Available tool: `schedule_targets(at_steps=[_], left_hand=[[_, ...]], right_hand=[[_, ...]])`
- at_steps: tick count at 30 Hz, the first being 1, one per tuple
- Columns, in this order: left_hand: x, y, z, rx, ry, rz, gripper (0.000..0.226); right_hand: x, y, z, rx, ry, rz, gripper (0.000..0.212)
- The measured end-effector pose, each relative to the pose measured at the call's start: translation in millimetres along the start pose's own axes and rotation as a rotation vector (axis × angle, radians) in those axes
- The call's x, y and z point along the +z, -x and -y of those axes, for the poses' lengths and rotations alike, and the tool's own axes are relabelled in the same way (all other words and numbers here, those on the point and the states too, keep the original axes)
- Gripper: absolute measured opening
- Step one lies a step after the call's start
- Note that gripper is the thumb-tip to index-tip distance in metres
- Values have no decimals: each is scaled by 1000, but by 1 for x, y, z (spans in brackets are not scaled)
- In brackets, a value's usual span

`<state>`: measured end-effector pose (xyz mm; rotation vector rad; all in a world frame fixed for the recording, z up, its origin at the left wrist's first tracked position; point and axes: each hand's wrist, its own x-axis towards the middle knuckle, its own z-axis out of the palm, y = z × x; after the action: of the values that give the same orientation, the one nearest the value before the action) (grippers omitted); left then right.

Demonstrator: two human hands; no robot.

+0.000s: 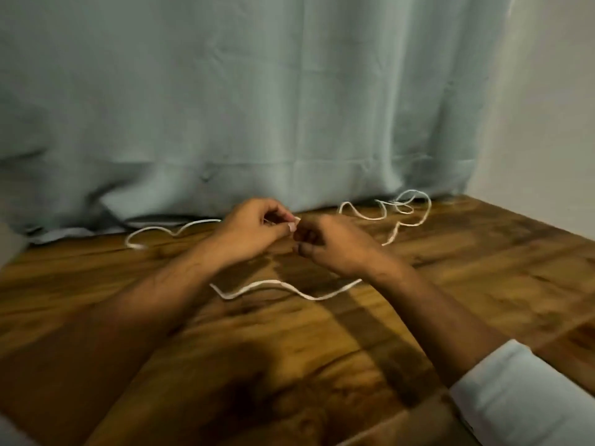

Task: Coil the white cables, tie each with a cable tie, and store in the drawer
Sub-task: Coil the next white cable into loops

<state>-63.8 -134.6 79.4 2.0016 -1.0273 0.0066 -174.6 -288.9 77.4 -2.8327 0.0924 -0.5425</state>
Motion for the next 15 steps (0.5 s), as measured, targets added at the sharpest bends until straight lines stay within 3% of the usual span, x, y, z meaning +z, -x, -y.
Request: schedule_targets(at_steps=[8,11,15], left_hand=[[-83,51,97,-185,-18,-217,17],[-91,63,116,-211,-66,-214,14],[-89,75,131,-252,-177,-202,12]], right_hand=[[80,-64,76,-212,-178,115,16],[99,-70,90,-261,-214,146,24],[118,-69,96,-270,-117,210,19]])
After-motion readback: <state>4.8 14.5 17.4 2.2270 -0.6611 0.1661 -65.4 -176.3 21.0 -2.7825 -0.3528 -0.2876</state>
